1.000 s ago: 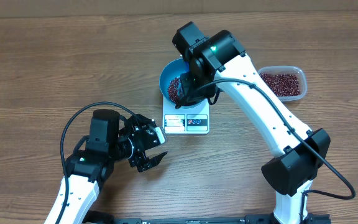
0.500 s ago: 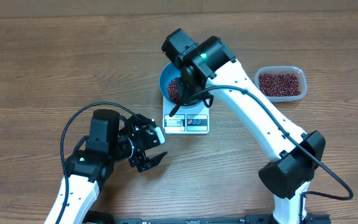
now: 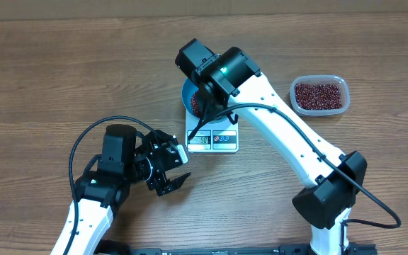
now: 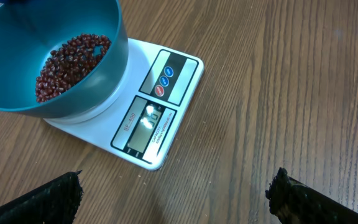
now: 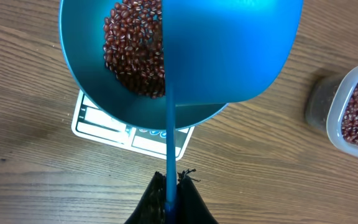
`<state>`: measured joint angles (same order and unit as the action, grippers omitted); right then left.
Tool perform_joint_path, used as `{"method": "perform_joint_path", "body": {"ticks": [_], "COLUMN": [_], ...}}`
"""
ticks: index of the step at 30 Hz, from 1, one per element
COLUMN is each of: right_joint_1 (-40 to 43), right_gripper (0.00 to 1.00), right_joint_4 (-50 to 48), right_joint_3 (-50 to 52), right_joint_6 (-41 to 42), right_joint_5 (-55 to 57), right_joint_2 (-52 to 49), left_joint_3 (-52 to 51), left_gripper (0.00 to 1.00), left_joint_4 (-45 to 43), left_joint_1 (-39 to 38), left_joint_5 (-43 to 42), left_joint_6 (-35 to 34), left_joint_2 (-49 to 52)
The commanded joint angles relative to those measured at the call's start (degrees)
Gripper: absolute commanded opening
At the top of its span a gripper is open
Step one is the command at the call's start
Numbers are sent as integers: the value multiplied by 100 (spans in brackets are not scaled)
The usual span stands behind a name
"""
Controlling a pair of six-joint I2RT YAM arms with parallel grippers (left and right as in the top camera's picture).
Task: Scoop item into bowl and weigh 150g on scale
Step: 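Tilt the scoop with the right gripper to pour beans into the bowl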
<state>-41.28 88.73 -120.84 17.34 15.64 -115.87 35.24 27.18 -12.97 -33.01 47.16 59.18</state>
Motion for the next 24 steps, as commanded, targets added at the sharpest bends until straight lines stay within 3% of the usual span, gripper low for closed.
{"method": "perform_joint_path", "body": {"ticks": [1,24], "right_joint_1": [-39,-107], "right_gripper": [4,4], "right_joint_4": [-33,-173], "right_joint_3": [-197,-197], "right_joint_6": [28,76], "right_joint_5": [278,549], "right_joint_2": [282,282], "left_joint_3": [-26,-26], "left_gripper": [99,99], "left_joint_4": [0,0], "left_joint_1": [31,31], "left_joint_5": [-90,-90], "left_joint_6": [107,107], "left_joint_2": [39,39]}}
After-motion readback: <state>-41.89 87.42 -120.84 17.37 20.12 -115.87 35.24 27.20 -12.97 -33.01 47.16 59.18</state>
